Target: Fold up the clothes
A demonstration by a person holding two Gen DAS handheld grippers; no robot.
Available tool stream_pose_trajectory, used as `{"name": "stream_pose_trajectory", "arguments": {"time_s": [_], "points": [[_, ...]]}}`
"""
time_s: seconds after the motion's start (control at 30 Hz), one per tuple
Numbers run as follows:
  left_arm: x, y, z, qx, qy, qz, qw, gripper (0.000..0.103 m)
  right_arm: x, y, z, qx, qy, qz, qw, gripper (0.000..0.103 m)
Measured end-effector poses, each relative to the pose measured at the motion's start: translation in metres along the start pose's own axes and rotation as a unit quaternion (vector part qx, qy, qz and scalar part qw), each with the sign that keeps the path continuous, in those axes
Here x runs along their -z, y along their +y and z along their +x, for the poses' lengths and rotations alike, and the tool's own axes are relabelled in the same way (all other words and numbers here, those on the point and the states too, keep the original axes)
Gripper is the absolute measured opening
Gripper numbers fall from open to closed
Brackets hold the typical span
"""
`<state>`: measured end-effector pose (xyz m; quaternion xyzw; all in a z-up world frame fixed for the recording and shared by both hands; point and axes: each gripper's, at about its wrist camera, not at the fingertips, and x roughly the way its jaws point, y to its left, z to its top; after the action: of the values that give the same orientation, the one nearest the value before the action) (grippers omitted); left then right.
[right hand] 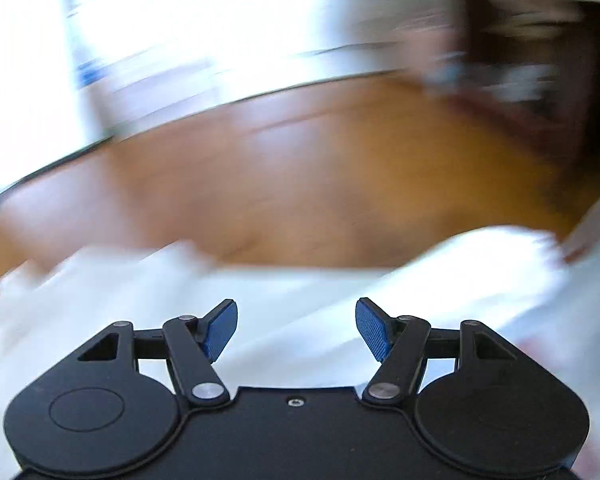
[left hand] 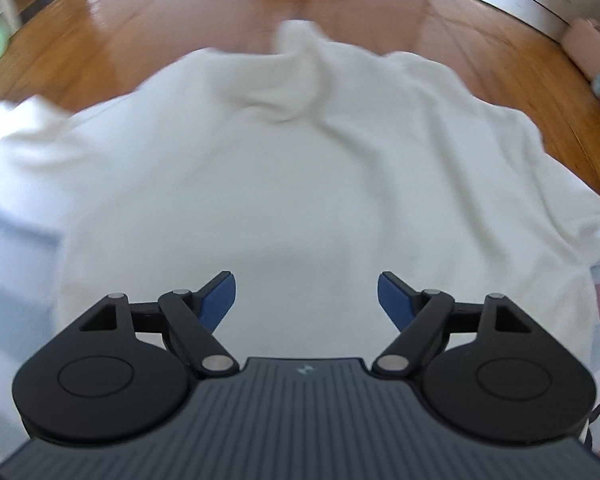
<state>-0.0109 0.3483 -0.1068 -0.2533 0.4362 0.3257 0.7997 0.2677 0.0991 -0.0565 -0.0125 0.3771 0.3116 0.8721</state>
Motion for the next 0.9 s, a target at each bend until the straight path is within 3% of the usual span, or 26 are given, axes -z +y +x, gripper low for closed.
{"name": "stream_pose_trajectory", "arguments": {"time_s": [0.13, 0.23, 0.33, 0.4, 0.5, 0.53, 0.57, 0.63, 0.7, 0.77, 0.83, 0.9], "points": [[0.023, 0.059, -0.025, -0.045, -0.013, -0.052, 0.9975, 0.079, 0.035, 0.092, 0.009, -0.126, 0.055, -0.105, 0.985, 0.070], [0.043, 0.112, -0.039, -0.079, -0.004, -0.106, 0.9913, 0.084, 0.056, 0.161, 0.013, -0.190, 0.084, -0.167, 0.964, 0.070], [0.069, 0.158, -0.040, -0.106, 0.024, -0.180, 0.9776, 0.086, 0.076, 0.225, 0.007, -0.251, 0.106, -0.218, 0.937, 0.070], [0.088, 0.181, -0.039, -0.074, 0.052, -0.233, 0.9682, 0.086, 0.091, 0.259, -0.002, -0.286, 0.121, -0.243, 0.919, 0.071], [0.112, 0.197, -0.029, 0.027, 0.101, -0.297, 0.9492, 0.086, 0.112, 0.292, -0.021, -0.342, 0.153, -0.279, 0.884, 0.071], [0.119, 0.198, -0.026, 0.044, 0.118, -0.306, 0.9436, 0.086, 0.122, 0.300, -0.030, -0.360, 0.164, -0.295, 0.870, 0.071], [0.125, 0.196, -0.026, 0.048, 0.128, -0.302, 0.9435, 0.086, 0.132, 0.308, -0.039, -0.376, 0.174, -0.312, 0.855, 0.071], [0.128, 0.186, -0.034, 0.034, 0.119, -0.264, 0.9565, 0.087, 0.152, 0.323, -0.058, -0.410, 0.196, -0.346, 0.821, 0.071], [0.130, 0.174, -0.036, 0.048, 0.098, -0.220, 0.9693, 0.079, 0.171, 0.332, -0.070, -0.435, 0.219, -0.375, 0.789, 0.071], [0.125, 0.163, -0.035, 0.076, 0.093, -0.184, 0.9756, 0.033, 0.187, 0.341, -0.079, -0.447, 0.239, -0.399, 0.764, 0.071], [0.120, 0.161, -0.037, 0.109, 0.078, -0.181, 0.9744, 0.017, 0.200, 0.350, -0.085, -0.450, 0.248, -0.413, 0.752, 0.071], [0.118, 0.160, -0.039, 0.139, 0.062, -0.188, 0.9703, 0.013, 0.209, 0.357, -0.086, -0.452, 0.254, -0.417, 0.747, 0.071]]}}
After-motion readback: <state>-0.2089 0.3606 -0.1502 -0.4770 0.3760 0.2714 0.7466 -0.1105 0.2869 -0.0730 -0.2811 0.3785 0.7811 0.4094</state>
